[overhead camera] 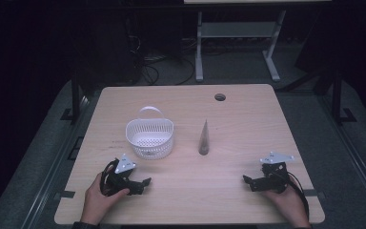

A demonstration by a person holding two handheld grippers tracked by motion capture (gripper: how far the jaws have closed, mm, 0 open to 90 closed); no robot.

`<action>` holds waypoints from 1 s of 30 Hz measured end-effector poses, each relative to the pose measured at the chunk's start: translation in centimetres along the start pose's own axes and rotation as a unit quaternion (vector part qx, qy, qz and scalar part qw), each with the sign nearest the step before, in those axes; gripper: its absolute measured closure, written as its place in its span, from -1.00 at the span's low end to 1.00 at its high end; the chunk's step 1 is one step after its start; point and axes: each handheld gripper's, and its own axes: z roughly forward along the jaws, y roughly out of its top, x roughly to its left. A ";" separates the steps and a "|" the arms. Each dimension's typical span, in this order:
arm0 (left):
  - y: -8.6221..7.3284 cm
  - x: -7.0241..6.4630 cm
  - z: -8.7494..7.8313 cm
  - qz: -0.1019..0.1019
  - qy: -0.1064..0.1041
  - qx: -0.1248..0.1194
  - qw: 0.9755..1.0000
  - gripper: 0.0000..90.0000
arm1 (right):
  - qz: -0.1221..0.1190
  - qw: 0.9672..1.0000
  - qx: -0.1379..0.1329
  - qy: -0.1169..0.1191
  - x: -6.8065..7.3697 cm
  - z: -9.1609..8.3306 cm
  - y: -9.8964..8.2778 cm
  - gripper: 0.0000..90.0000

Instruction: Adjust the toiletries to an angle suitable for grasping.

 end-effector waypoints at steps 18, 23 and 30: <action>-0.1 0.0 -0.2 0.004 -0.004 -0.001 1.000 -0.71 | 0.007 0.999 -0.003 0.043 -0.4 -0.8 1.1 -0.35; -0.2 0.0 -0.2 0.006 -0.004 0.002 1.000 -0.71 | -0.003 0.998 -0.029 0.058 -0.3 -1.6 1.8 0.21; -0.2 0.0 -0.2 0.006 -0.004 0.001 1.000 -0.71 | -0.015 0.996 -0.044 0.075 -0.4 -2.4 2.4 0.65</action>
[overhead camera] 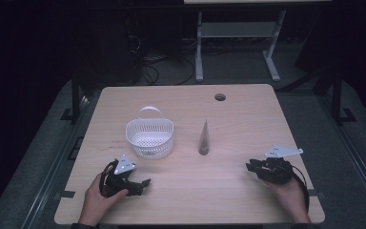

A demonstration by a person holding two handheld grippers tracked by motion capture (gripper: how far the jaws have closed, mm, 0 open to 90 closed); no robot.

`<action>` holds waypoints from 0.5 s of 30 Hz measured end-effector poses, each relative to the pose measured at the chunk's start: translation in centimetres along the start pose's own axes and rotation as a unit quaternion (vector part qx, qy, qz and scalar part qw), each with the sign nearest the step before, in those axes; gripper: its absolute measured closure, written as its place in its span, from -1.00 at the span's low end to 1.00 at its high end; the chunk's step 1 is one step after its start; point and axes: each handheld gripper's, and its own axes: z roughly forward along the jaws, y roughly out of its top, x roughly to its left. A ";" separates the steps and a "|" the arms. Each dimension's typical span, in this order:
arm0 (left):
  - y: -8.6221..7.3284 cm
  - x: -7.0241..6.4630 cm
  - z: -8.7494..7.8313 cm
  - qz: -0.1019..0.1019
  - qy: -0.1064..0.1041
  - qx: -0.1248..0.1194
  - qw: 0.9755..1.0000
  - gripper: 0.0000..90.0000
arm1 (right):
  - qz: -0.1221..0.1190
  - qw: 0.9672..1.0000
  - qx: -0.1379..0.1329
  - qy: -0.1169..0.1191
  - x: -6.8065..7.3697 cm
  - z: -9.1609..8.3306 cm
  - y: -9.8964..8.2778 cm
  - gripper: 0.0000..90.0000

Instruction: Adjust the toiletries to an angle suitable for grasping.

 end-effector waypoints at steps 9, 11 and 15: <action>0.0 0.0 0.0 0.001 -0.001 0.000 1.000 -0.71 | -0.014 1.000 -0.013 0.019 -0.1 -0.2 1.7 0.99; 0.0 0.0 0.0 0.002 -0.001 0.000 1.000 -0.71 | -0.022 0.999 -0.024 0.021 -0.1 -0.2 2.4 0.99; 0.0 0.0 0.0 0.001 -0.002 0.000 1.000 -0.71 | -0.027 0.999 -0.038 0.022 0.1 -0.3 3.4 0.99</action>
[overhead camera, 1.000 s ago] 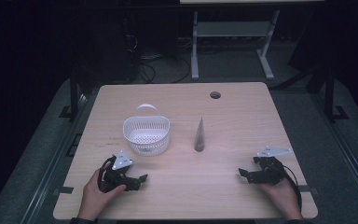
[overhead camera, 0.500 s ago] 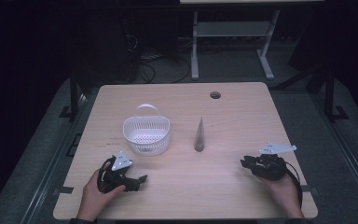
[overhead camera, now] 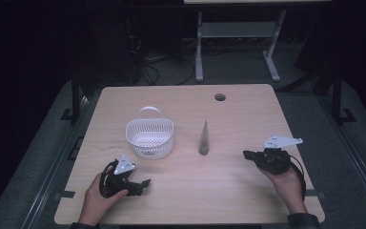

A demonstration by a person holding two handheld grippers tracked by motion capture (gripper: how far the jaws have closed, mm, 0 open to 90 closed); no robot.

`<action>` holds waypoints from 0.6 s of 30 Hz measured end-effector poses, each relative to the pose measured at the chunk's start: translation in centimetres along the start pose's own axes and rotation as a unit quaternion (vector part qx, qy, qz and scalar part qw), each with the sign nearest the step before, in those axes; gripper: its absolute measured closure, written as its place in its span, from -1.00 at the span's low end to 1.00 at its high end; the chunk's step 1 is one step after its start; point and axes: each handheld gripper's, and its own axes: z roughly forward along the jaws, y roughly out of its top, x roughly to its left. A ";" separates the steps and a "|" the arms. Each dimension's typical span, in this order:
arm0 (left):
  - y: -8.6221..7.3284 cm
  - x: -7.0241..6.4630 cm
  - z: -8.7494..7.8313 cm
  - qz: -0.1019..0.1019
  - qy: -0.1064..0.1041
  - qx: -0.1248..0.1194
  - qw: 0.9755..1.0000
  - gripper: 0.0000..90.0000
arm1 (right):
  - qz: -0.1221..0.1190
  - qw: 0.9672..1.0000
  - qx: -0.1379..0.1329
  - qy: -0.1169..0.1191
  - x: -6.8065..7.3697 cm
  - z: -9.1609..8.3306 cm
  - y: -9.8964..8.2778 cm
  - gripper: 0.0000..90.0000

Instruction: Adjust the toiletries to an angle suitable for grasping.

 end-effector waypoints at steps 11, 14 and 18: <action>0.0 0.0 0.0 -0.003 0.000 -0.003 1.000 -0.71 | -0.019 1.000 -0.021 0.013 0.7 0.8 2.5 0.99; 0.0 0.0 0.0 -0.003 0.000 -0.003 1.000 -0.71 | -0.024 0.999 -0.025 0.019 0.8 1.1 3.1 0.99; 0.0 0.0 0.0 -0.002 -0.001 -0.002 1.000 -0.71 | -0.025 0.999 -0.036 0.028 1.0 1.3 4.0 0.99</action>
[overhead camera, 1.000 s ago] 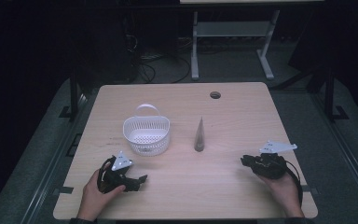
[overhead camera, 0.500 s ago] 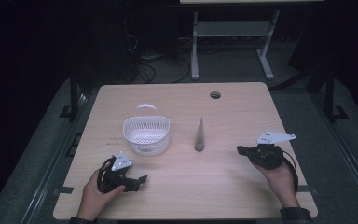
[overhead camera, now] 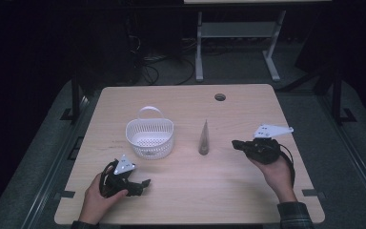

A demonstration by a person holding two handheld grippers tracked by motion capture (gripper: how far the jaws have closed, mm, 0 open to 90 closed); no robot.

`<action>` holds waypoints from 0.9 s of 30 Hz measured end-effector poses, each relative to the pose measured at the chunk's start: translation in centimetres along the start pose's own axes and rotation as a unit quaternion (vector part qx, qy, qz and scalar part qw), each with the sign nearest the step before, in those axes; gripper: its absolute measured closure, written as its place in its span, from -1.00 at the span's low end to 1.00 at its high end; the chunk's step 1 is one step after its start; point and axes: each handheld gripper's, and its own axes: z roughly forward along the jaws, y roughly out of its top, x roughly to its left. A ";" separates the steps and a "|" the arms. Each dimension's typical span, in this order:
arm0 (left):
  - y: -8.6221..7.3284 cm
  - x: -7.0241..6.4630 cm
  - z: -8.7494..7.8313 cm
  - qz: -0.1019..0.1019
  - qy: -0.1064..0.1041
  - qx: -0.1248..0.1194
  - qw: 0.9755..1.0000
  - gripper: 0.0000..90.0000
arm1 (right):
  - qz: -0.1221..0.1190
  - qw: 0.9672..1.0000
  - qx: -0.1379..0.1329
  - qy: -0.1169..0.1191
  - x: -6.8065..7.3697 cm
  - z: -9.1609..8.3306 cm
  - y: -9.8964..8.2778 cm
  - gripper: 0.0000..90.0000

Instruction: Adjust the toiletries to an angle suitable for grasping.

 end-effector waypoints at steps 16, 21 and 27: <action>0.0 0.0 0.0 0.002 -0.001 -0.001 1.000 -0.71 | -0.019 0.999 -0.013 0.035 1.1 1.9 2.7 0.99; 0.0 0.0 0.0 0.002 -0.001 -0.001 1.000 -0.71 | -0.025 0.999 -0.016 0.041 1.4 2.3 3.3 0.99; 0.0 0.0 0.0 0.003 -0.001 0.001 1.000 -0.71 | -0.031 0.998 -0.018 0.050 1.6 3.1 4.1 0.99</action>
